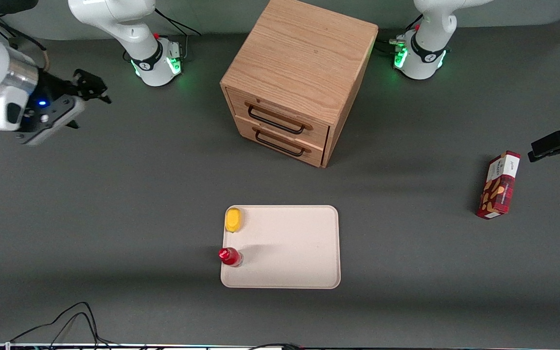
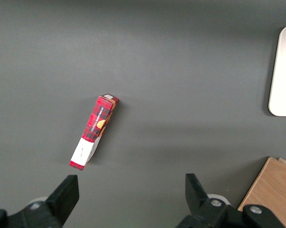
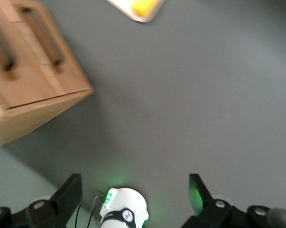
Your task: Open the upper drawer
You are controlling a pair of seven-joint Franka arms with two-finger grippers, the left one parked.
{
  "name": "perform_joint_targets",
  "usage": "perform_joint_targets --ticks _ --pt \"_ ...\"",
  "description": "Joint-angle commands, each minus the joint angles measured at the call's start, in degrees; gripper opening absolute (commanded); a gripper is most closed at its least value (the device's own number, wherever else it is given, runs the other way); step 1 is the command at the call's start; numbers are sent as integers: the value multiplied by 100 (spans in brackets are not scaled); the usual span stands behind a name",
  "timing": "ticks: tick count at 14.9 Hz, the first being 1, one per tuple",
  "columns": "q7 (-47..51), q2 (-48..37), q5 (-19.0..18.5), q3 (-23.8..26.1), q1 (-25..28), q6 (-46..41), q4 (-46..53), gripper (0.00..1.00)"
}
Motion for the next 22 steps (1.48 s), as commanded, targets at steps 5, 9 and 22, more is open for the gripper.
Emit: perform_joint_targets --ticks 5,9,22 --pt "-794 1408 1952 488 159 144 514 100" --pt "-558 1962 1865 1464 203 1348 461 100" --pt "542 2860 1135 2380 590 2871 -40 100"
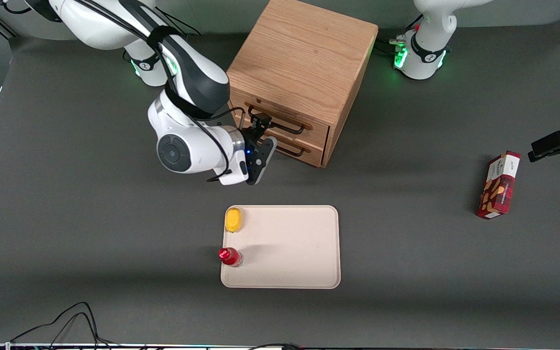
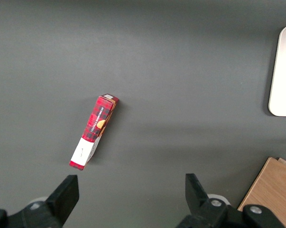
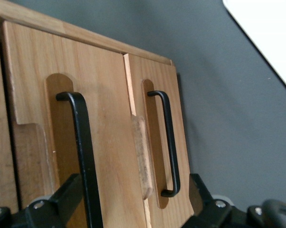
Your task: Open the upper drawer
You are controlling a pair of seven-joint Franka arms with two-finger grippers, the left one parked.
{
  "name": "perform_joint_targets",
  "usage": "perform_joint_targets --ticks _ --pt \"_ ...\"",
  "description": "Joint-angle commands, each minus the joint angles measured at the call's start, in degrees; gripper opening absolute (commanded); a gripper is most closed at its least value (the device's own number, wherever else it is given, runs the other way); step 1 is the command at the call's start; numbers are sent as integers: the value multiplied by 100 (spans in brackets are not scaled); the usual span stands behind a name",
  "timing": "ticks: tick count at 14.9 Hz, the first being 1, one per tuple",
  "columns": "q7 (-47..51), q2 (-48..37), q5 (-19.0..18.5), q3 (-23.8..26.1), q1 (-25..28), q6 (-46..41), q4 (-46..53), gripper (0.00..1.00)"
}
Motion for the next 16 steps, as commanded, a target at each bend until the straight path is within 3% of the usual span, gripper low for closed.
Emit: perform_joint_targets --ticks 1,8,11,16 --pt "171 24 -96 99 5 112 -94 100" --pt "162 94 -113 143 6 156 -269 100" --pt "153 313 -298 143 -39 401 -208 100" --pt "127 884 -570 37 -170 376 572 100"
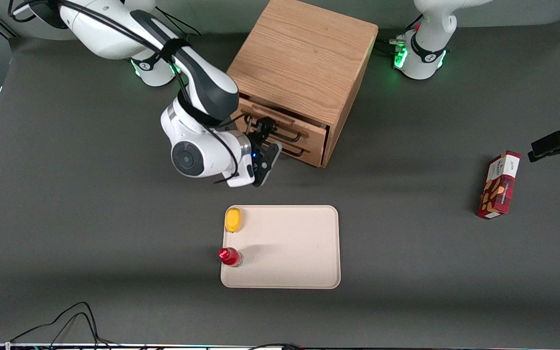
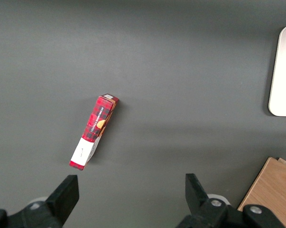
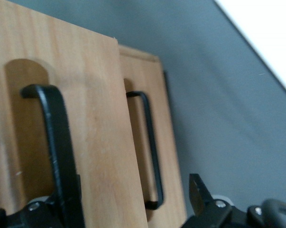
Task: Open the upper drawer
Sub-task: 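Pull the handle outward with the right gripper, sliding the drawer open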
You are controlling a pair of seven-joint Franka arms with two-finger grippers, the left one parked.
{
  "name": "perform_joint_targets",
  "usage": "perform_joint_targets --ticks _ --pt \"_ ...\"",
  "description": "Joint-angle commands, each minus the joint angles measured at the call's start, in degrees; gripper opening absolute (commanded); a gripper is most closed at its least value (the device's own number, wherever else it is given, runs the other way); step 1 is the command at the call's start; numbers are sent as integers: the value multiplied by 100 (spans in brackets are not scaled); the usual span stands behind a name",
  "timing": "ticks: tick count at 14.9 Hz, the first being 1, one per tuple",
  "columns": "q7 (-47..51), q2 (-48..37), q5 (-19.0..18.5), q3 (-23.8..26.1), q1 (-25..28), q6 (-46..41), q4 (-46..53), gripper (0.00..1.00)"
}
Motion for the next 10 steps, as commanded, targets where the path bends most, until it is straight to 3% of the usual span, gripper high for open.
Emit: perform_joint_targets --ticks 1,6,10 --pt "81 612 -278 -1 -143 -49 702 100" --pt "54 1079 -252 -335 -197 -1067 1774 100" --pt "46 1141 -208 -510 -241 -1139 2091 100"
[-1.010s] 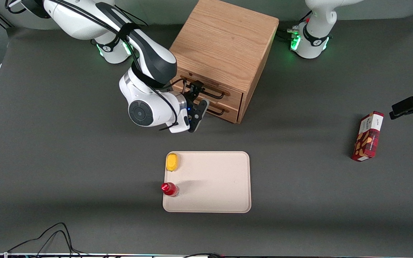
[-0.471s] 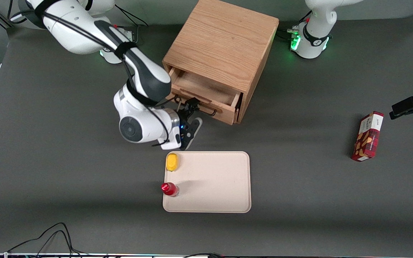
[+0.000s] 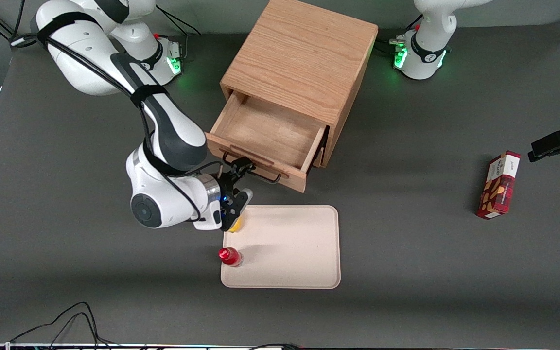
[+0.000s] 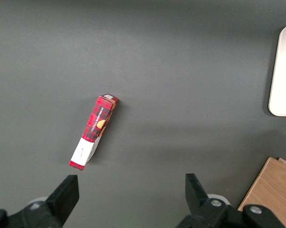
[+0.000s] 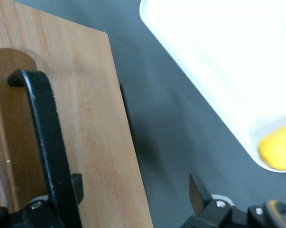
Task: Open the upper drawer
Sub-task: 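Pull the handle outward with the right gripper, sliding the drawer open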
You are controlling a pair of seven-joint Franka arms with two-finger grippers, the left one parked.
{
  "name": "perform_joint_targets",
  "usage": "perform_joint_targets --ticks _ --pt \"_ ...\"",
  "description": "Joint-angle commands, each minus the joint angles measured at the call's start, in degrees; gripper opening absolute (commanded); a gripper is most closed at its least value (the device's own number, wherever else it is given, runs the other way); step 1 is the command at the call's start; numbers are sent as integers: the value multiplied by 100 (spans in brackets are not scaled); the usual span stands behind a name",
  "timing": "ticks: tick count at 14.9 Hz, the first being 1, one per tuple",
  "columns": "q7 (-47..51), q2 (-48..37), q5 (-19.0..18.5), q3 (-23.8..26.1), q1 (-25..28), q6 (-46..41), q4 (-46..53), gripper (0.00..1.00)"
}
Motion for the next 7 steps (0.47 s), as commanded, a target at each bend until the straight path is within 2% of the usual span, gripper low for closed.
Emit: perform_joint_targets --ticks 1,7 --pt "46 268 -103 -71 5 -219 555 100" --pt "99 129 -182 -89 -65 -913 943 100"
